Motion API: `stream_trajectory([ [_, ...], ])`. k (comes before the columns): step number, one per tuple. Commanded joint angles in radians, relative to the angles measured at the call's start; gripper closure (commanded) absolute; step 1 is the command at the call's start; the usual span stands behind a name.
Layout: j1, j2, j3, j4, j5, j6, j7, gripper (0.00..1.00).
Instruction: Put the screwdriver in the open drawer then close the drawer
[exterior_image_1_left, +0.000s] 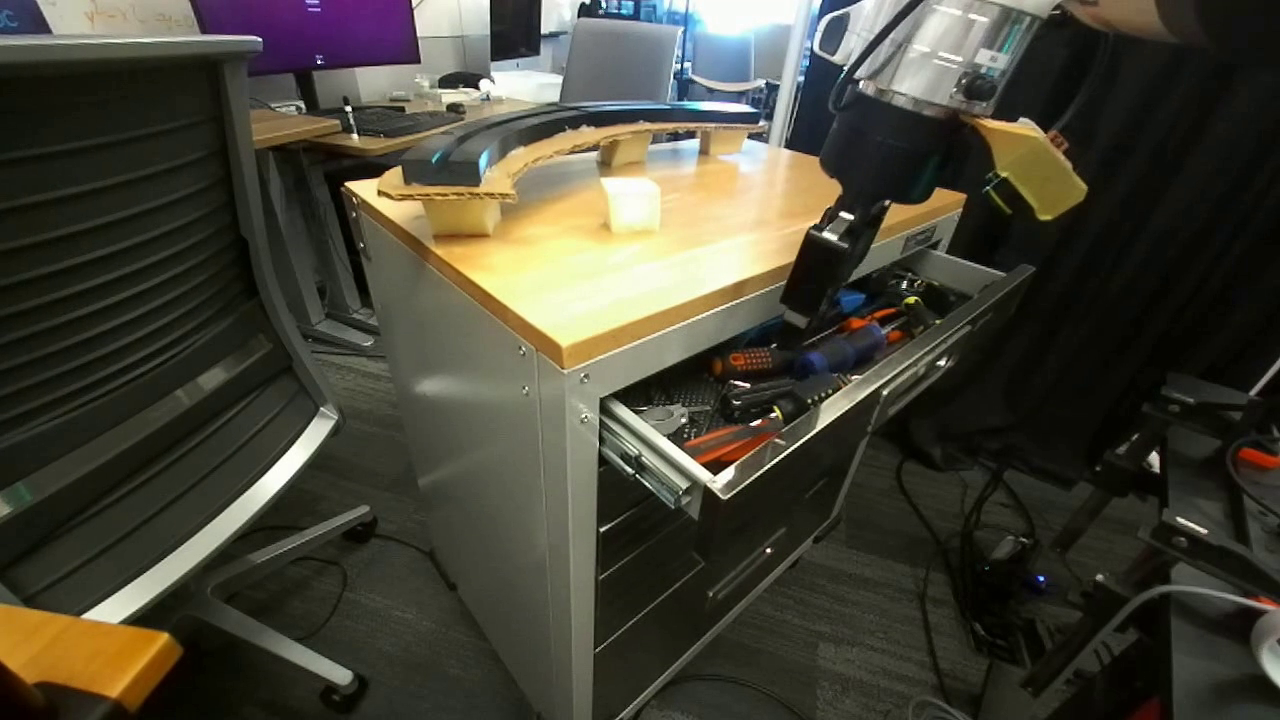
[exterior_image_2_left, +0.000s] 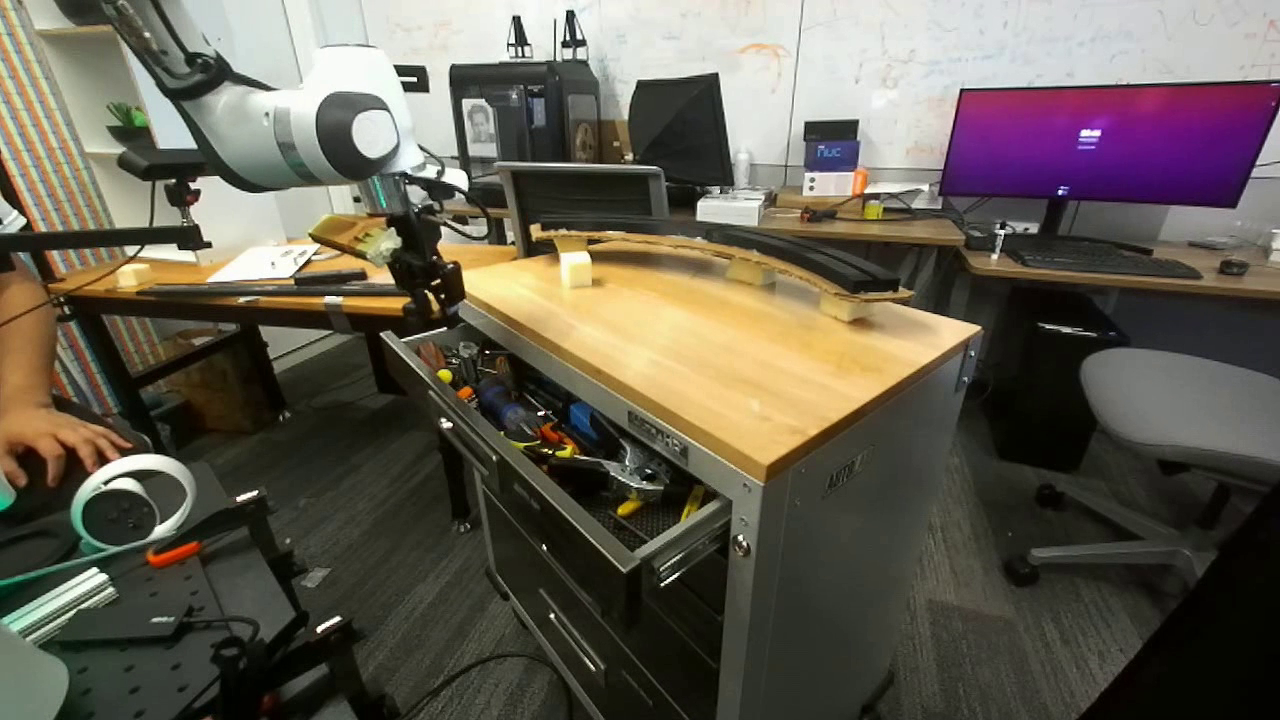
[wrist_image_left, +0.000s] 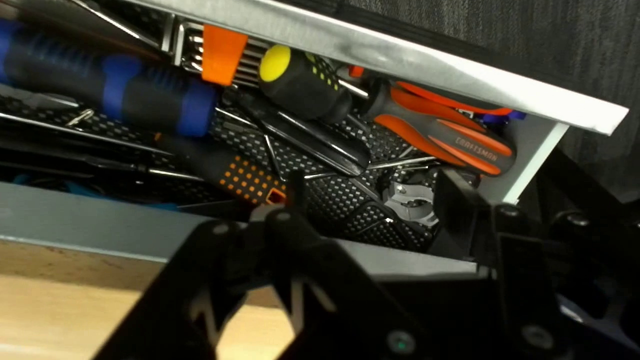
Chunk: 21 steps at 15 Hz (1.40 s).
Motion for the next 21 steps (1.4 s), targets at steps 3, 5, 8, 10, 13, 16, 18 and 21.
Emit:
stream_trajectory([
  [3, 0.016, -0.060, -0.068, -0.030, -0.098, -0.172, 0.146, 0.00],
  [5, -0.015, -0.059, -0.066, -0.047, -0.065, -0.275, 0.146, 0.00],
  [8, -0.057, -0.019, -0.064, -0.043, 0.020, -0.414, 0.123, 0.25],
  [10, -0.083, 0.035, -0.059, -0.032, 0.112, -0.448, 0.107, 0.36],
  [13, -0.070, 0.110, -0.094, -0.026, 0.058, -0.213, 0.225, 0.60],
  [16, -0.053, 0.133, -0.121, -0.006, 0.048, -0.096, 0.292, 0.82],
  [18, -0.058, 0.107, -0.135, -0.004, 0.068, -0.050, 0.317, 0.97],
  [21, -0.033, 0.099, -0.190, -0.001, 0.017, 0.046, 0.395, 1.00],
])
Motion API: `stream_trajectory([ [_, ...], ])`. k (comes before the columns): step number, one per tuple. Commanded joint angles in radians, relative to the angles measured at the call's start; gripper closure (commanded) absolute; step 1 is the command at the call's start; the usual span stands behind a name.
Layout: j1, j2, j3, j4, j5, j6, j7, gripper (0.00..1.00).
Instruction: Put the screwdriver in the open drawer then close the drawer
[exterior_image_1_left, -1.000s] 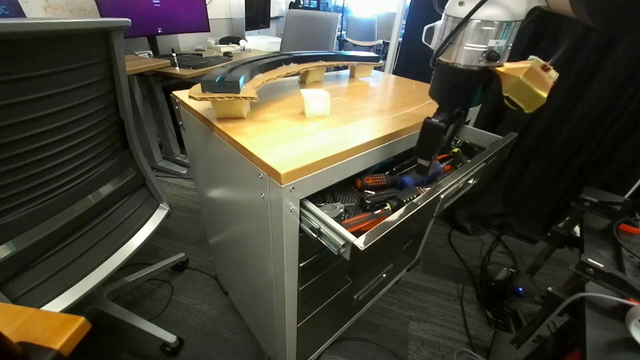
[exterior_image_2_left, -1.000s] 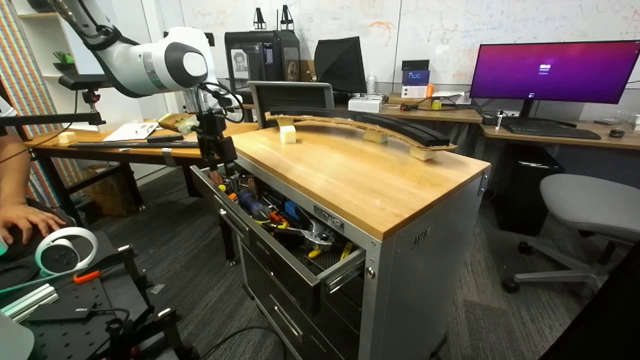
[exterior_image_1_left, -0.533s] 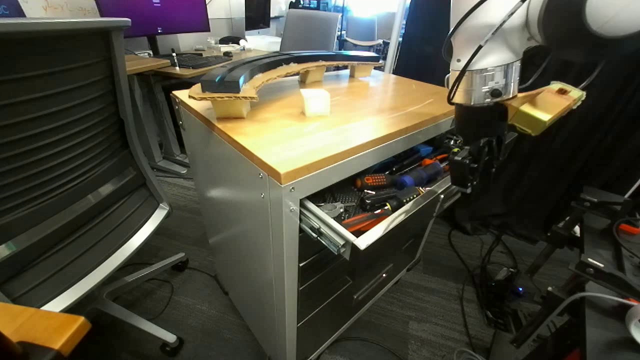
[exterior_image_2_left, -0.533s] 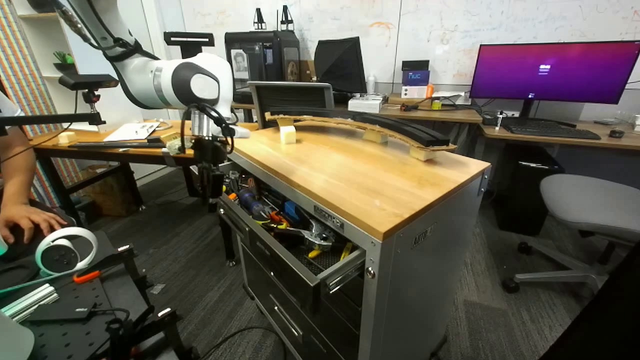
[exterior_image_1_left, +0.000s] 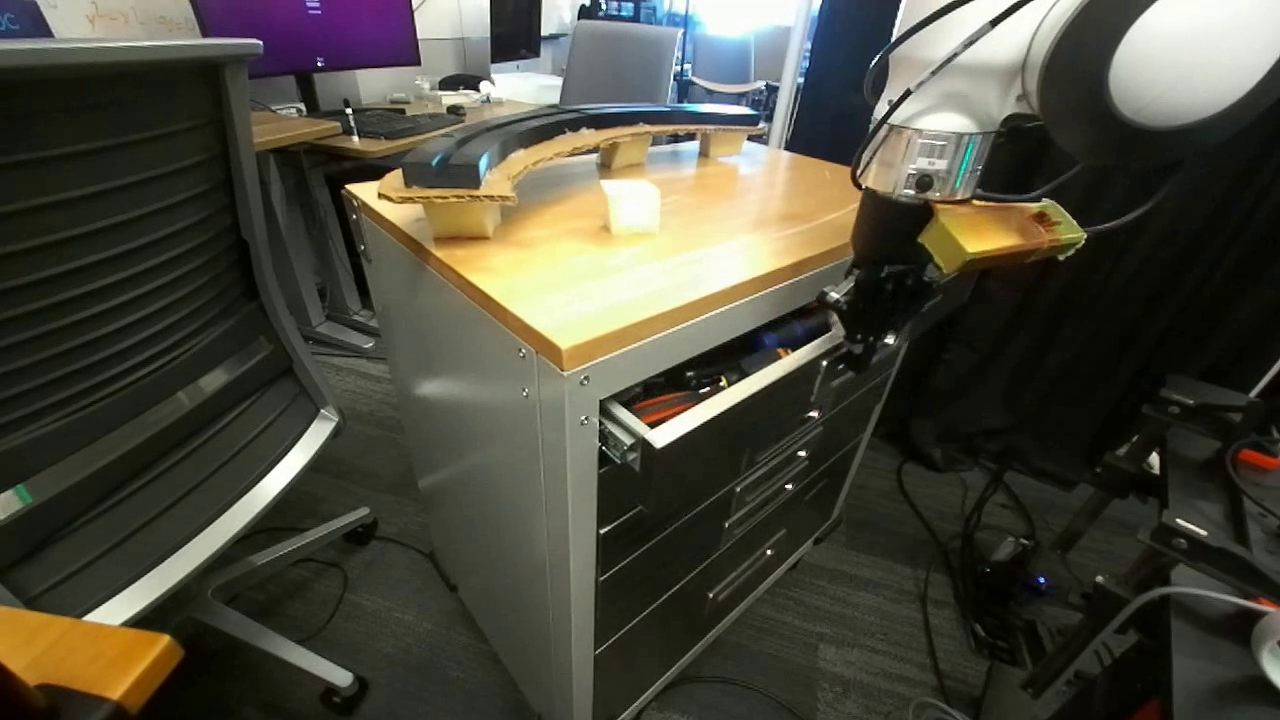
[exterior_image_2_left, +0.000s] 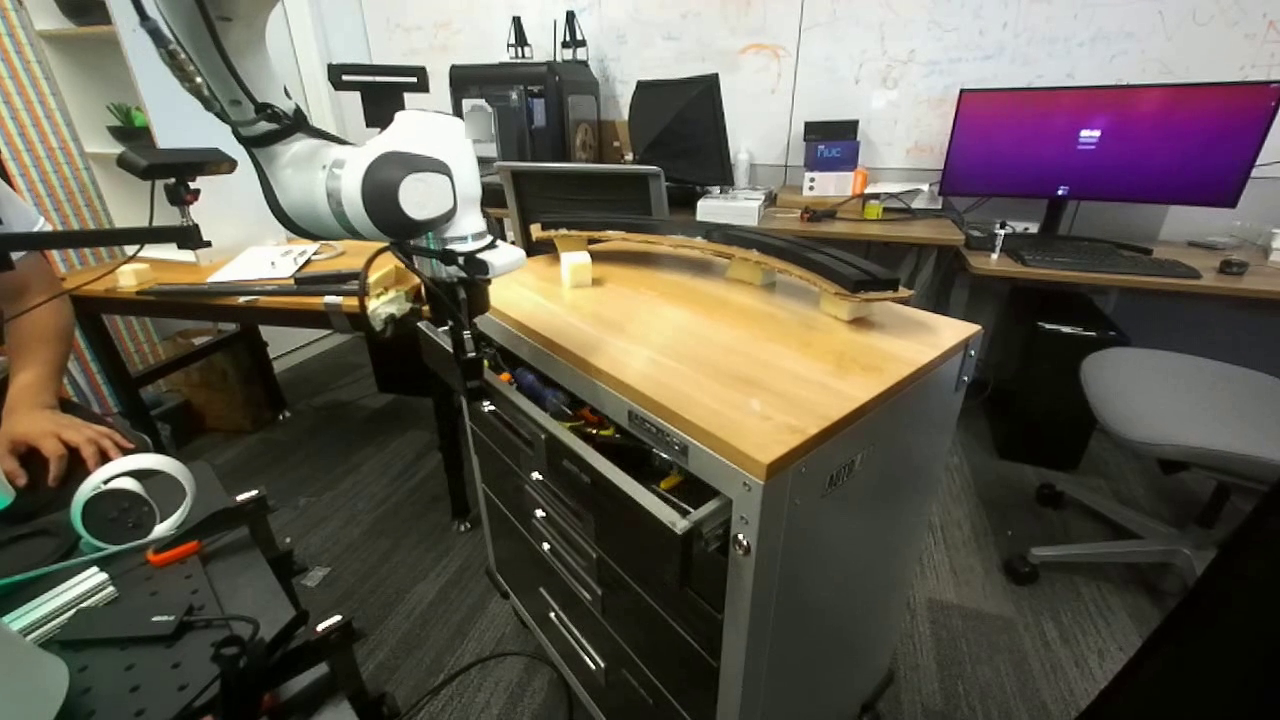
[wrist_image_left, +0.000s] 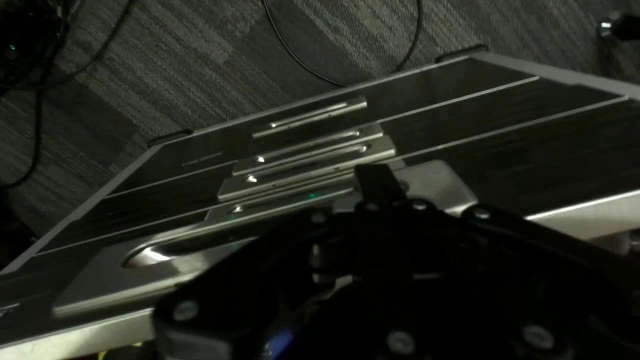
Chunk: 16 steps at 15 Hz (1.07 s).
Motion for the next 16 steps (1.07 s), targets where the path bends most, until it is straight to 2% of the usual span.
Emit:
stream_trajectory([
  [1, 0.041, -0.004, -0.083, 0.031, -0.064, 0.119, 0.108, 1.00],
  [4, 0.107, 0.013, -0.181, 0.037, -0.178, 0.217, 0.239, 0.98],
  [6, 0.172, 0.033, -0.271, 0.041, -0.290, 0.295, 0.369, 0.99],
  [7, 0.203, 0.034, -0.305, 0.034, -0.331, 0.299, 0.415, 0.98],
  [8, 0.201, 0.011, -0.294, 0.014, -0.323, 0.276, 0.414, 0.87],
  [9, 0.223, -0.030, -0.315, -0.006, -0.348, 0.265, 0.439, 0.73],
  [11, 0.189, -0.150, -0.260, -0.061, -0.305, 0.182, 0.336, 0.60],
  [12, 0.135, -0.223, -0.179, -0.092, -0.219, 0.123, 0.210, 0.53],
  [13, 0.085, -0.259, -0.106, -0.102, -0.177, 0.080, 0.140, 0.45],
  [16, 0.040, -0.370, -0.006, -0.038, -0.037, -0.173, -0.053, 0.21],
])
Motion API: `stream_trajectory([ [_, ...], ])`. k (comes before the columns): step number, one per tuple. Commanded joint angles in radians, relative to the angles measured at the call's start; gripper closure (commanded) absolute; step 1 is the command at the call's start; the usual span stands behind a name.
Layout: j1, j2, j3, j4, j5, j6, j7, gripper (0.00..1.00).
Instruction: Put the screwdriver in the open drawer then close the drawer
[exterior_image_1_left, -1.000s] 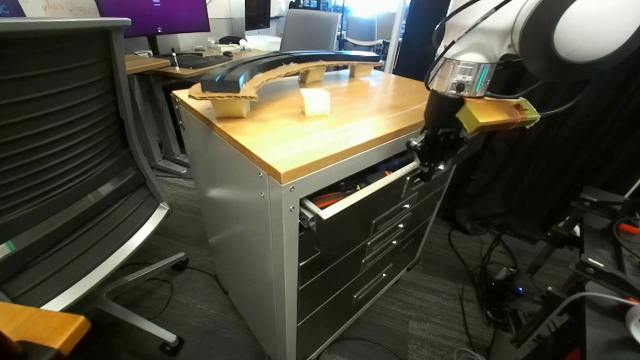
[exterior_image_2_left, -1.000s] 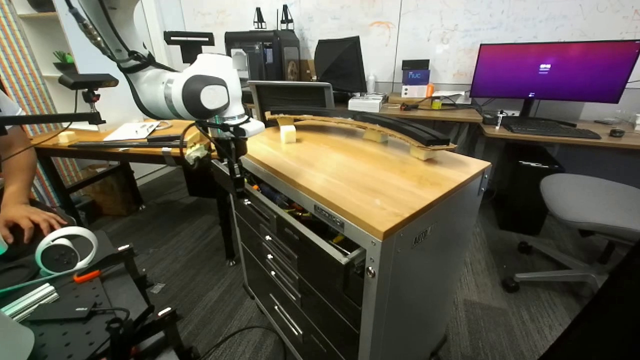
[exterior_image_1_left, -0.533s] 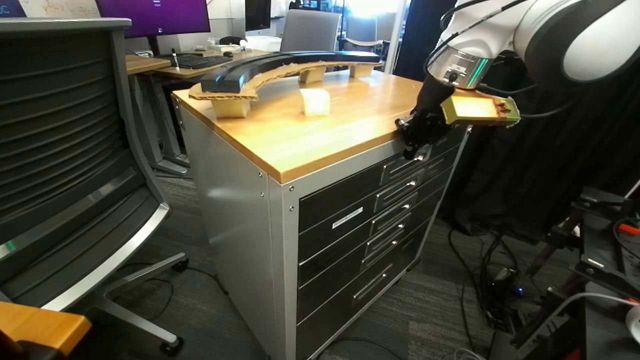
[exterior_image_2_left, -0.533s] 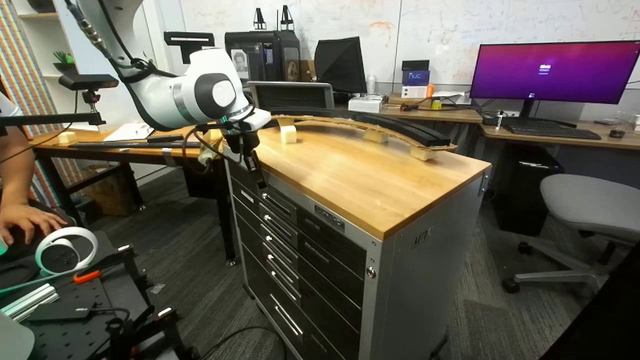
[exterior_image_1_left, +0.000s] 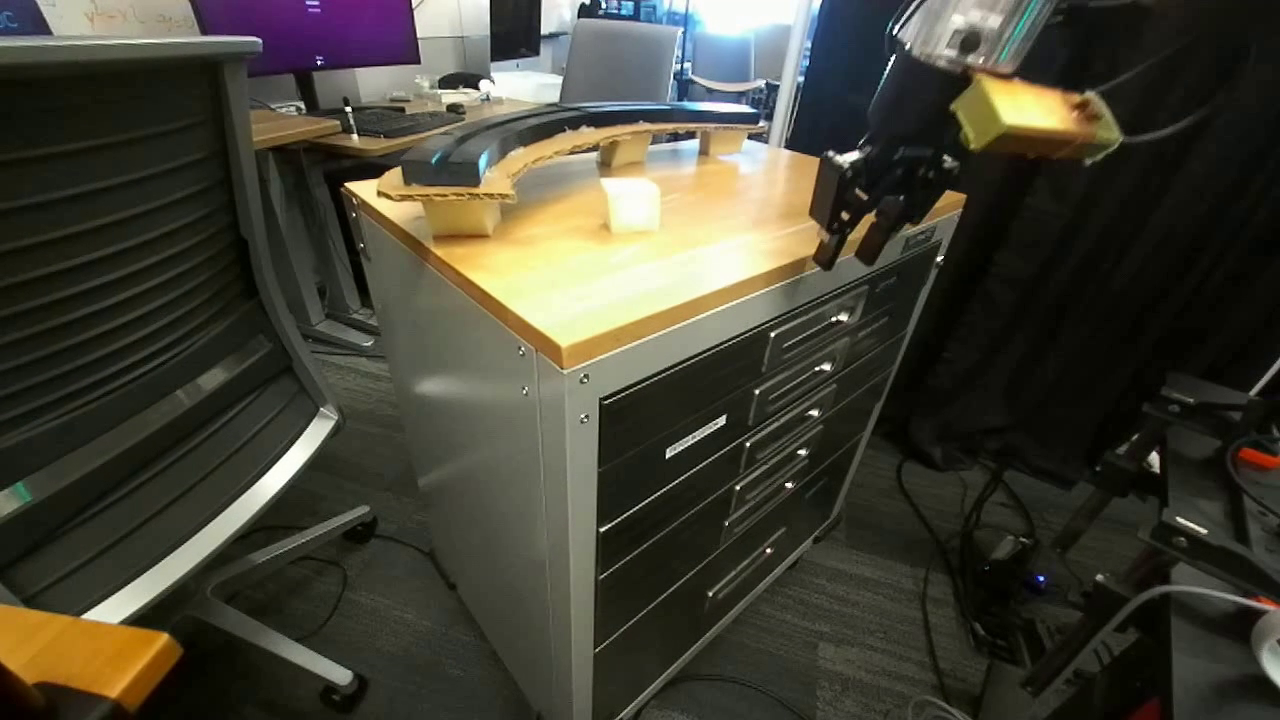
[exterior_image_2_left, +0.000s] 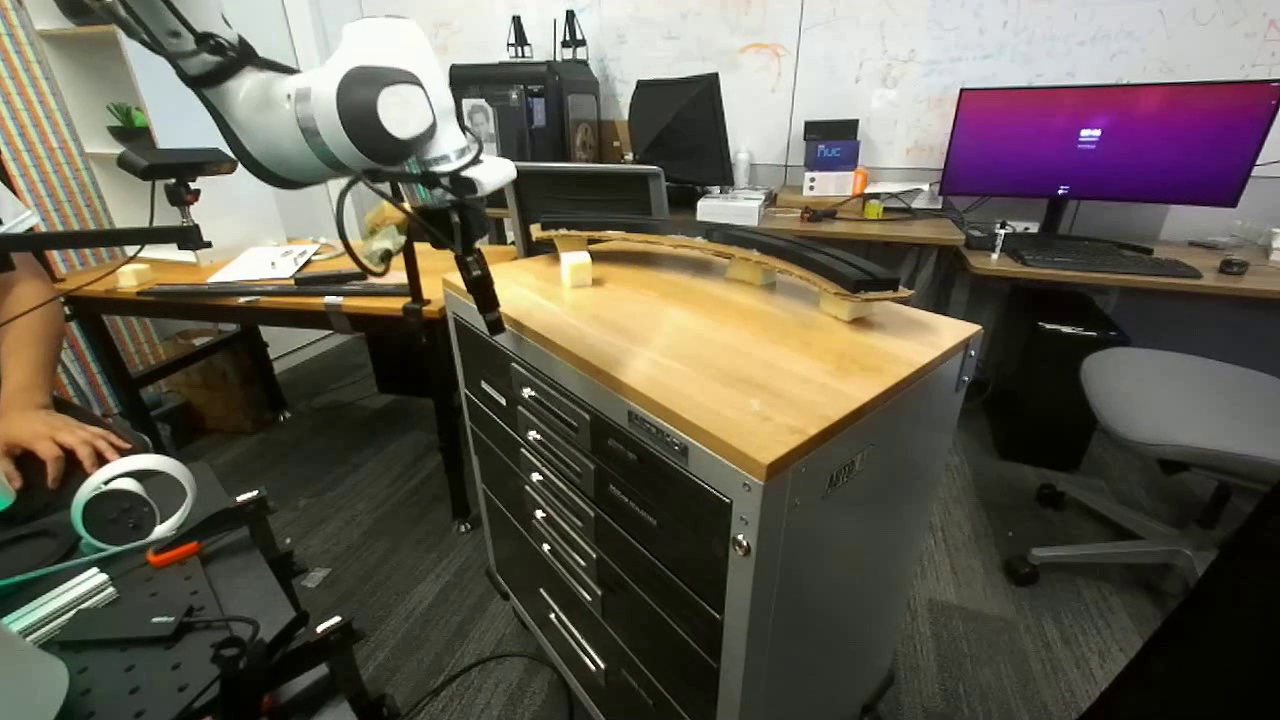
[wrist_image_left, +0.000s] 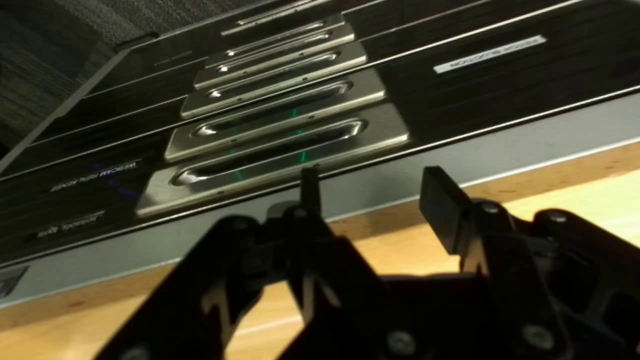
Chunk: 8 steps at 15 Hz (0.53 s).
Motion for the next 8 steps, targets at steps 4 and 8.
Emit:
stream_trajectory([
  [4, -0.091, -0.287, 0.177, 0.141, 0.180, -0.496, -0.299, 0.00],
  [8, -0.134, -0.317, 0.232, 0.196, 0.175, -0.574, -0.268, 0.00],
])
